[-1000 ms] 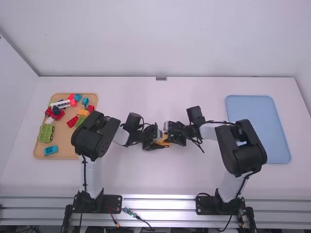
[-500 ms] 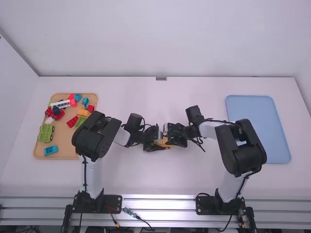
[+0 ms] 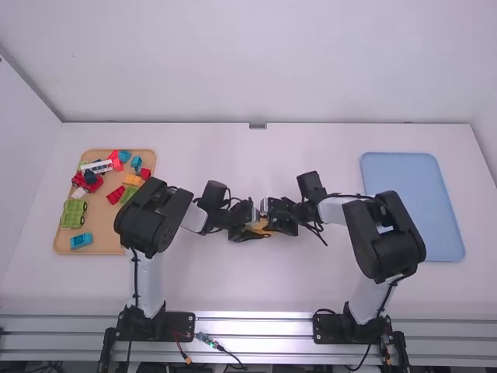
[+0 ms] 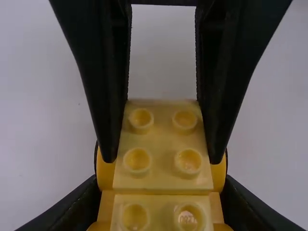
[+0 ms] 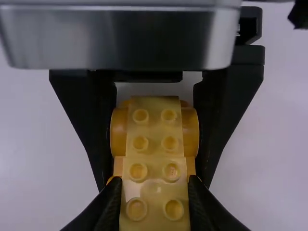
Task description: Assemble lego blocks to make yellow taxi
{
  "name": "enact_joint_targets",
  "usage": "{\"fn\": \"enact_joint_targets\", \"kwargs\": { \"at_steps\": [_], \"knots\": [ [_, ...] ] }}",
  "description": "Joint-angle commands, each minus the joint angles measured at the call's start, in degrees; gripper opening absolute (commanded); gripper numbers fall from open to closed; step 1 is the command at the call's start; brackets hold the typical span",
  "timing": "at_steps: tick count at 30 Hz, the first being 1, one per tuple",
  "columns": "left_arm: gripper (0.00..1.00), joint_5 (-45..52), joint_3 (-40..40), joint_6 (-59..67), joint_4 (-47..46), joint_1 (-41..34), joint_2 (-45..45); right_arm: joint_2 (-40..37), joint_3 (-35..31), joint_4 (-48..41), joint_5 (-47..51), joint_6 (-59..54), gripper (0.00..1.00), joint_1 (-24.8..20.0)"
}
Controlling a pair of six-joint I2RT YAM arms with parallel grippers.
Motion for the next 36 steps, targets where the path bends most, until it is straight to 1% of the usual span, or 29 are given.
{"fn": "enact_joint_targets", "kwargs": {
  "at_steps": [1,2,3,8,13,14,15,16,17,18,21,25,27,29,30,31,33,36],
  "knots": [
    [0.49,1.5,0.6,0.1,-0.2,-0.1,0.3,1.2,-0.8,-0.3,-0.4,0.3,0.72,0.1],
    [0.49,1.5,0.7,0.1,-0.2,-0.1,0.3,1.2,-0.8,-0.3,-0.4,0.2,0.86,0.0],
    [0.49,1.5,0.7,0.1,-0.3,-0.1,0.3,1.2,-0.8,-0.3,-0.4,0.2,0.98,0.0],
    [0.49,1.5,0.7,0.2,-0.5,-0.1,0.3,0.7,-0.2,-0.8,-1.6,0.1,0.99,0.0],
    [0.47,1.5,0.3,0.2,0.1,-0.1,0.3,-4.0,-0.4,-5.6,-5.4,-6.9,0.99,-2.1],
    [0.47,1.5,0.3,0.2,0.0,-0.1,0.3,-4.9,-0.4,-6.6,-6.3,-8.3,0.96,-2.9],
    [0.47,1.5,0.5,0.1,-0.1,-0.1,0.3,-5.7,-0.5,-7.5,-7.7,-9.6,0.86,-4.0],
    [0.47,1.5,0.6,0.2,-0.2,-0.1,0.3,-6.1,-0.7,-7.7,-9.0,-10.8,0.59,-4.8],
    [0.47,1.5,0.6,0.1,-0.2,-0.1,0.3,-6.3,-0.8,-7.7,-9.7,-11.1,0.42,-5.2],
    [0.47,1.5,0.7,0.1,-0.2,-0.1,0.3,-6.3,-0.8,-7.7,-11.0,-11.2,0.00,-5.8],
    [0.46,1.5,0.8,0.1,-0.6,-0.1,0.3,-6.2,-0.9,-7.9,-13.3,-10.2,0.00,-6.8],
    [0.44,1.5,0.5,0.1,0.0,0.1,0.3,-6.2,-2.3,-6.8,-14.5,-11.8,0.00,-6.3],
    [0.44,1.7,0.3,0.1,0.3,0.3,0.3,-6.1,-3.8,-3.5,-14.4,-10.6,0.00,-5.8],
    [0.44,1.5,0.5,0.1,-0.2,-0.1,0.3,-6.1,-6.2,3.4,-14.0,-5.4,0.00,-5.0],
    [0.44,1.5,0.5,0.1,-0.2,-0.1,0.3,-6.1,-6.3,3.8,-13.9,-5.1,0.00,-5.0],
    [0.44,1.6,0.7,0.2,-0.4,-0.1,0.3,-6.1,-7.7,7.9,-13.0,-2.1,0.00,-4.7],
    [0.44,1.7,0.9,0.1,-0.6,-0.1,0.3,-6.1,-9.5,12.9,-11.2,2.2,0.00,-4.3],
    [0.43,1.7,0.9,0.1,-0.7,-0.1,0.3,-6.1,-11.0,17.4,-9.0,6.6,0.00,-3.8]
  ]
}}
